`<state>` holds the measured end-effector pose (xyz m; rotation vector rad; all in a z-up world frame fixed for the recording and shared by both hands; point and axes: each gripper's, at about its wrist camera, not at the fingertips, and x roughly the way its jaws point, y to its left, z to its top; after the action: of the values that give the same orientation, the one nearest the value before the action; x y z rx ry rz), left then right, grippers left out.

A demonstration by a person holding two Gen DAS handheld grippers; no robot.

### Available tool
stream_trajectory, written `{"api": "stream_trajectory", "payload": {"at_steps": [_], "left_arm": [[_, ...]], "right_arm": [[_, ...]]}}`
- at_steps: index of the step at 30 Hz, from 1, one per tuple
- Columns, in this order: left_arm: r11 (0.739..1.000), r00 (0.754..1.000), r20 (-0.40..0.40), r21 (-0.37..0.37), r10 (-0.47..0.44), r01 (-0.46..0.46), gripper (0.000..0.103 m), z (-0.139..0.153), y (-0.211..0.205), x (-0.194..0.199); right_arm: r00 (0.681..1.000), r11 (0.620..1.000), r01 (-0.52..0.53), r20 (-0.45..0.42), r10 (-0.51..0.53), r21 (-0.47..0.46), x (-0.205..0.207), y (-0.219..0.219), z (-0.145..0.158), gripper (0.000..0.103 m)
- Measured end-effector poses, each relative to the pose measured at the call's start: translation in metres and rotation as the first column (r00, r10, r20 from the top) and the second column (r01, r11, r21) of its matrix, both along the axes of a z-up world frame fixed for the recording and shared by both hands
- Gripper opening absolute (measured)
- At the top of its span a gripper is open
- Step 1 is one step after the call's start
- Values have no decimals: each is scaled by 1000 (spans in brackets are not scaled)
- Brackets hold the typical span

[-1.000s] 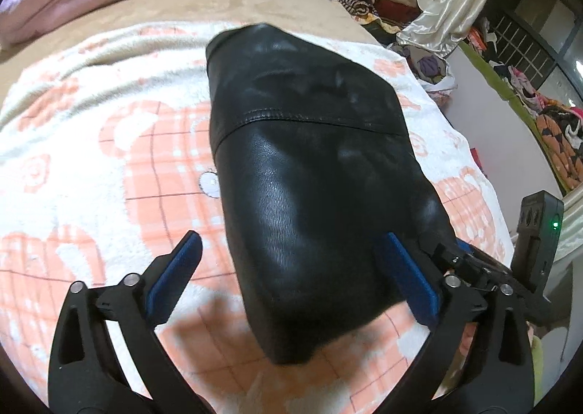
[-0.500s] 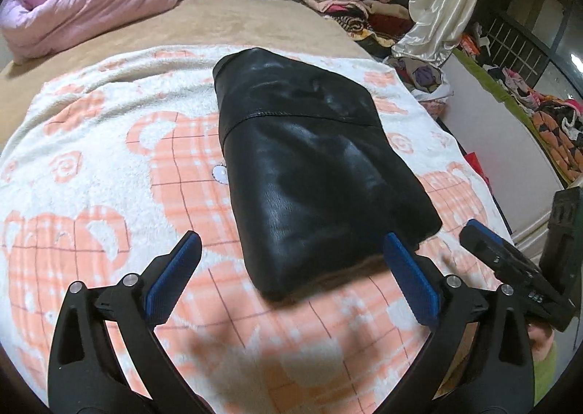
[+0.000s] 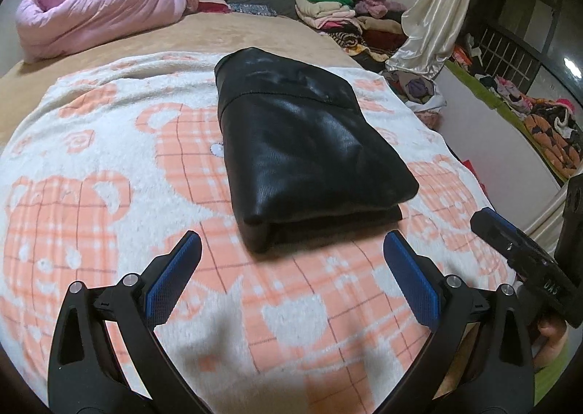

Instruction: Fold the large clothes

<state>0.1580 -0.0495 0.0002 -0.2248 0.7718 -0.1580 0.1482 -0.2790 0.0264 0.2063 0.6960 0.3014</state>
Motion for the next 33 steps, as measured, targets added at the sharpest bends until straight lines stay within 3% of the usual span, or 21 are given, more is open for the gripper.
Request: {"api": "stream_trajectory", "payload": {"at_steps": [11, 33], "left_arm": [[999, 999, 19, 5, 36, -36, 94, -15, 7, -31], [998, 998, 32, 43, 51, -52, 94, -13, 6, -54]], "right_arm": [[999, 984, -22, 32, 28, -178, -43, 20, -17, 99], [999, 983, -33, 9, 35, -181, -57, 25, -21, 99]]}}
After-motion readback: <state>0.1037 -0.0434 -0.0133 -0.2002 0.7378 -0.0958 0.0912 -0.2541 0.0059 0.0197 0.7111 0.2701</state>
